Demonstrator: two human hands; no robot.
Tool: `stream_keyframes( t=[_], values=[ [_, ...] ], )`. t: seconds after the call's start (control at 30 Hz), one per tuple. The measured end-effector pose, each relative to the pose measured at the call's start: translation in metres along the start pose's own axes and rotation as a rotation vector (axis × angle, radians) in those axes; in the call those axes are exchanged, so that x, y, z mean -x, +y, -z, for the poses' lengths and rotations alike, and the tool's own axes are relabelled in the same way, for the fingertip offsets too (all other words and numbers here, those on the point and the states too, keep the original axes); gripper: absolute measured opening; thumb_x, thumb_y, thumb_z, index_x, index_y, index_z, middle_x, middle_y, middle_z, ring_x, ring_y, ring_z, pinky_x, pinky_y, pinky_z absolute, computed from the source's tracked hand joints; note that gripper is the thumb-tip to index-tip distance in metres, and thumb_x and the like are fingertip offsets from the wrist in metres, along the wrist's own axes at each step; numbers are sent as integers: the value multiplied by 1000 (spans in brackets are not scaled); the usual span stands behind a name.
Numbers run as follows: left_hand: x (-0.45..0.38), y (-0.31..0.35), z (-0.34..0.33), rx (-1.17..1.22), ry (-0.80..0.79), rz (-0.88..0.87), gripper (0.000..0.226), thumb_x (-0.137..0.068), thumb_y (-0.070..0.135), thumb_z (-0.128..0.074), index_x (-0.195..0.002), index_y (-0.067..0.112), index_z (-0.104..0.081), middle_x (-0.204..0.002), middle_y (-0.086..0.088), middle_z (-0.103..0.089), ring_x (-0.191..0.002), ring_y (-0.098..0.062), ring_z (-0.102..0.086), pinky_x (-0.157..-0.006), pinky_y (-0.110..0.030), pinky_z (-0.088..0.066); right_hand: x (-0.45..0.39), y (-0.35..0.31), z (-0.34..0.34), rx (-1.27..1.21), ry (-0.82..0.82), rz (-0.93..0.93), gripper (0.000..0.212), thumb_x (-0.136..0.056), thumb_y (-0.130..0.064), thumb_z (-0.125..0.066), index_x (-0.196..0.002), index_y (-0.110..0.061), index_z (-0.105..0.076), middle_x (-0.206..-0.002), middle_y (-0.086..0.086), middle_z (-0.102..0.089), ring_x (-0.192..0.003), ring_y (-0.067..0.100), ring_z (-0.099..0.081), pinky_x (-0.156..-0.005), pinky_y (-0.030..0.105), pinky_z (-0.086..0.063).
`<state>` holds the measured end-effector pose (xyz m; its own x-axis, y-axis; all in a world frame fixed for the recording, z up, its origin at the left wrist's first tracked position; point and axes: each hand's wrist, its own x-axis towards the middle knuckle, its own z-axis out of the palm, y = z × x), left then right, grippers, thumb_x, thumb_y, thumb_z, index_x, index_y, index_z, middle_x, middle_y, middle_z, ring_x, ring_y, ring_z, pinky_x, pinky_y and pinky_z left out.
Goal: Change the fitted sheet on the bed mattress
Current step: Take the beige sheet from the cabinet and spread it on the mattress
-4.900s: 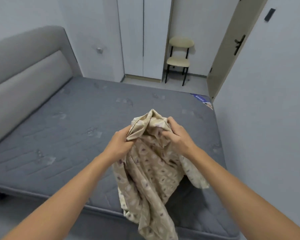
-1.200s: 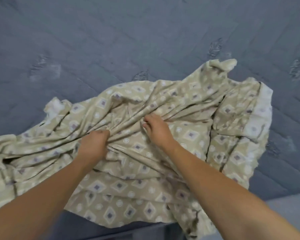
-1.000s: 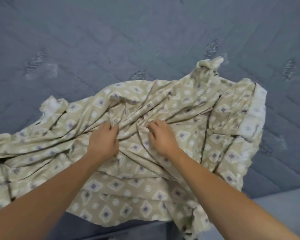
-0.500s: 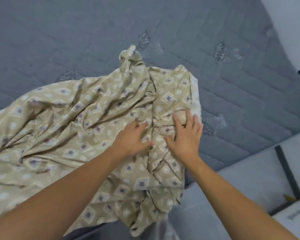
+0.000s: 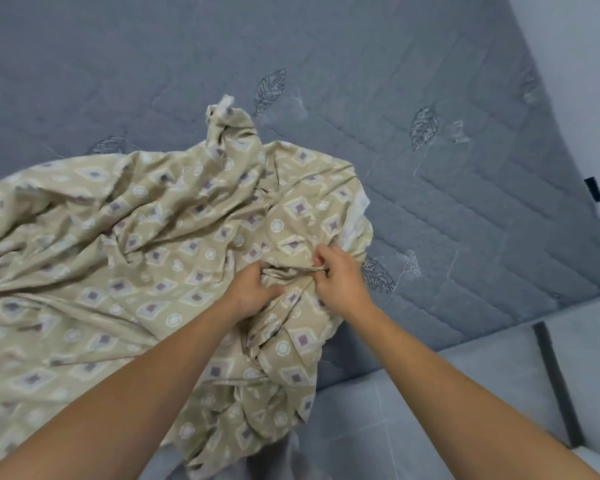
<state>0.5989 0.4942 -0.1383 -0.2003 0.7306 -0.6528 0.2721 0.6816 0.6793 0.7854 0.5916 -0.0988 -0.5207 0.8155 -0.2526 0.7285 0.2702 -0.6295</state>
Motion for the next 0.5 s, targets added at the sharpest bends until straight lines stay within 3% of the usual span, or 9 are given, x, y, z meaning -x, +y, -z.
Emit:
stream_keyframes(
  t=[0.2, 0.33, 0.43, 0.5],
  values=[
    [18, 20, 71, 250, 263, -115, 50, -93, 15, -75, -140, 26, -60, -132, 10, -66, -124, -12, -59, -105, -33, -47, -55, -73, -1, -72, -18, 150, 50, -75, 11, -53, -82, -32, -29, -81, -1, -41, -80, 22, -42, -63, 35, -28],
    [22, 35, 141, 286, 503, -177, 53, -92, 24, -76, -142, 27, -57, -135, 10, -62, -127, -10, -57, -112, -36, -45, -107, -149, 3, -70, 20, 344, 41, -75, 12, -50, -84, -24, -32, -84, -1, -41, -82, 23, -40, -67, 35, -28],
    [29, 48, 174, 399, 551, -192, 52, -95, 25, -75, -142, 32, -53, -134, 18, -63, -124, 0, -58, -109, -30, -45, -138, -188, 5, -103, 74, 413, 35, -74, 13, -49, -82, -18, -36, -83, 3, -43, -81, 25, -41, -67, 39, -33],
    [31, 50, 177, 416, 562, -168, 56, -95, 37, -76, -145, 34, -50, -136, 19, -63, -126, 2, -57, -110, -31, -45, -148, -193, 3, -100, 71, 444, 35, -73, 12, -49, -82, -19, -35, -82, 1, -42, -78, 24, -41, -66, 41, -35]
  ],
)
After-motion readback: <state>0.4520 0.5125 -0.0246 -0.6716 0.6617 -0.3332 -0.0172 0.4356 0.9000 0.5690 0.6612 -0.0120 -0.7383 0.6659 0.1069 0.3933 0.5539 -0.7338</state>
